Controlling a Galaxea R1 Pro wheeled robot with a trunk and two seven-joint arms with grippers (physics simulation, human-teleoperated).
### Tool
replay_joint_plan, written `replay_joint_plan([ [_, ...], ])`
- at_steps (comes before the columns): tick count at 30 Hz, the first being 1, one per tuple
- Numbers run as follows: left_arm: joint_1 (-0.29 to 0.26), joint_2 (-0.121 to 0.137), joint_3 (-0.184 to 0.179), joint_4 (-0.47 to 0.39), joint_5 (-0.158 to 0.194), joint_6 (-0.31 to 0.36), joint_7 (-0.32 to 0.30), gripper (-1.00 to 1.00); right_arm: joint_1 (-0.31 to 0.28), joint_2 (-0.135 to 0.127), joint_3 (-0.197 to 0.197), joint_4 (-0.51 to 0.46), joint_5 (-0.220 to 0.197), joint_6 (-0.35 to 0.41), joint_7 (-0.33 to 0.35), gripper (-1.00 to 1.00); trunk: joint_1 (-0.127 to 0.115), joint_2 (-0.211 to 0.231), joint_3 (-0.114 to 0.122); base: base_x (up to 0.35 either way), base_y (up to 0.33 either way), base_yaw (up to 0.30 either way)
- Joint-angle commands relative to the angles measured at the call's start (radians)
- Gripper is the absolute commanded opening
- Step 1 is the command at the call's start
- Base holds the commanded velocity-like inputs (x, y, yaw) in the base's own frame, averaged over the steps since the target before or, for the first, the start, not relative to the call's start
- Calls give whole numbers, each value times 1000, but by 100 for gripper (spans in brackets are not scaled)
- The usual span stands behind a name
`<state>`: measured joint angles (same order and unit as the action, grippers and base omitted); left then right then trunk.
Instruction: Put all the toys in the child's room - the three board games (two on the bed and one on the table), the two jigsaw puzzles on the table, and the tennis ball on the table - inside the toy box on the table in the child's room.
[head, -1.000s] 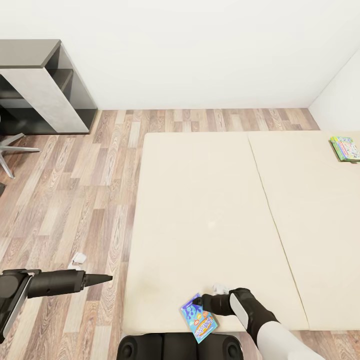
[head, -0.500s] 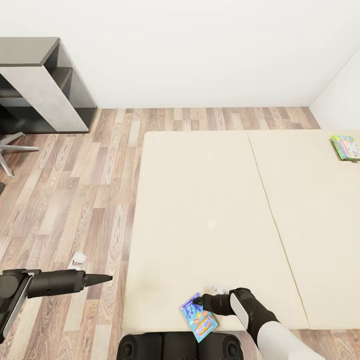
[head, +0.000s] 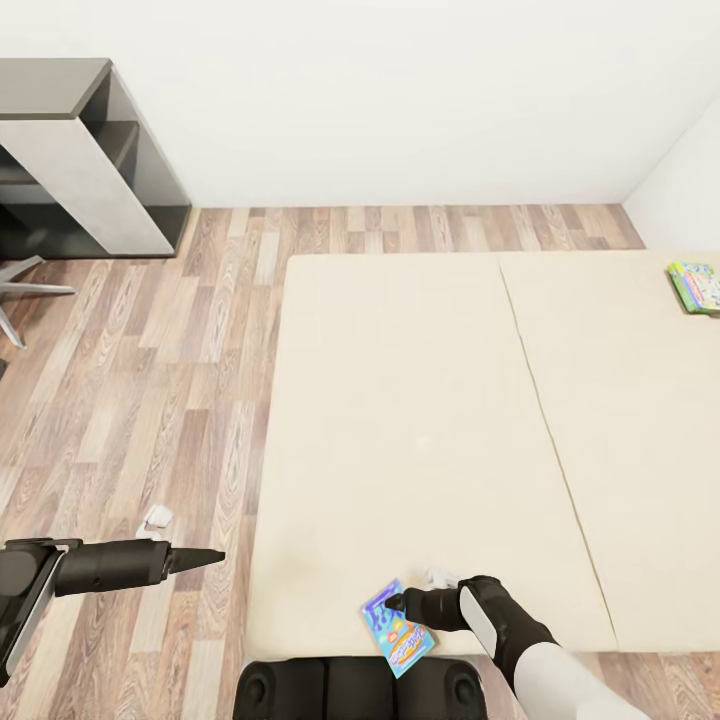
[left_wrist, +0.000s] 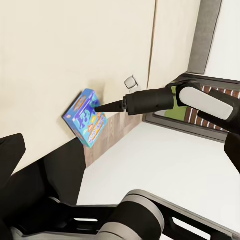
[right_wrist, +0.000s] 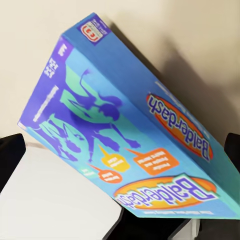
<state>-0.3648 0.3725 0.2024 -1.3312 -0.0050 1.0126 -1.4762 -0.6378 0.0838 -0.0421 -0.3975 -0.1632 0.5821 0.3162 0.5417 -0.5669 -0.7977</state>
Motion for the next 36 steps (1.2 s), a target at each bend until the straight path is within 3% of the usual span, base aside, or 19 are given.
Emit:
replay_joint_plan([
  [1,0,0,0,0,0,11,-4,100,0,1,-4,-1,-4,7,0,100,0,-1,-3,0,0,0],
  [20,0,0,0,0,0,11,-4,100,0,2,-4,-2,-4,5,0,100,0,-1,-33,0,0,0],
  [36,0,0,0,0,0,11,-4,100,0,2,-2,-3,-4,-28,1,100,0,-1,-35,0,16,0],
])
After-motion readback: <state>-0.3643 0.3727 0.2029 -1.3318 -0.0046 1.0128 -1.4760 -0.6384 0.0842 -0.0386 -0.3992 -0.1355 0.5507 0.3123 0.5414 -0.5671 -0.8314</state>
